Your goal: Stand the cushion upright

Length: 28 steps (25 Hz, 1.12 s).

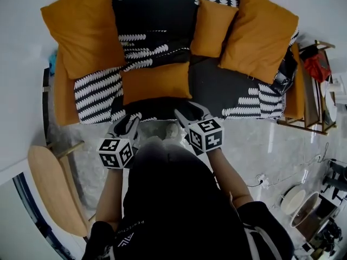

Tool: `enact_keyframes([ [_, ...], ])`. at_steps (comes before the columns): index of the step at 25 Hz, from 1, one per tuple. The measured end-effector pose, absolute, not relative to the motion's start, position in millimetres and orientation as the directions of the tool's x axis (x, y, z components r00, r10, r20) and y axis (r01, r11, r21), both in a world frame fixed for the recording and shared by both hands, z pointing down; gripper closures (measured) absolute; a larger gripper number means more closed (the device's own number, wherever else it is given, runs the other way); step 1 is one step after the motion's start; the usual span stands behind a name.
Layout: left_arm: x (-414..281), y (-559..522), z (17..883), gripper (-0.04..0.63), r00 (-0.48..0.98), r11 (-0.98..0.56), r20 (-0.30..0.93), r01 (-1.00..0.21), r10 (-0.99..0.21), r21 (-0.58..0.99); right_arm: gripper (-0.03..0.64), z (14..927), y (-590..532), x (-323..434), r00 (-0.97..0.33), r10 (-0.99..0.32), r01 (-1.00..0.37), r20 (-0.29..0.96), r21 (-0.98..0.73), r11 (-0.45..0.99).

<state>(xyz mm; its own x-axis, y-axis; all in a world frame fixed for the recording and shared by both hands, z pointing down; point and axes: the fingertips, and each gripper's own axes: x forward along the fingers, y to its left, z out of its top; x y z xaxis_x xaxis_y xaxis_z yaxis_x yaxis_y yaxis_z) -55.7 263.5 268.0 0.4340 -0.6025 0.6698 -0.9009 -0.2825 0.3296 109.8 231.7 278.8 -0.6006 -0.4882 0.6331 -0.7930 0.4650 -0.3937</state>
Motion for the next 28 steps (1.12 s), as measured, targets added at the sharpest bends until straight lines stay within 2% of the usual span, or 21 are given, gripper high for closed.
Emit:
enact_keyframes([
  [6,-65.6,246.1,292.9,0.413,0.408,-0.259,0.690,-0.913,-0.598,0.315,0.395,309.2,224.7,111.1,-0.585,-0.478,-0.808,0.655,-0.417,0.416],
  [10,-57.3,238.6,317.0,0.396,0.434,-0.263,0.715,-0.901,-0.548,0.345,0.372,326.1,222.0,121.0,-0.561,-0.477,-0.826,0.676,-0.425,0.369],
  [28,-65.5,193.1,400.0,0.357,0.447,-0.322,0.809,-0.885,-0.383,0.336,0.310,416.6,178.5,129.5,-0.479,-0.457,-0.875,0.749,-0.448,0.183],
])
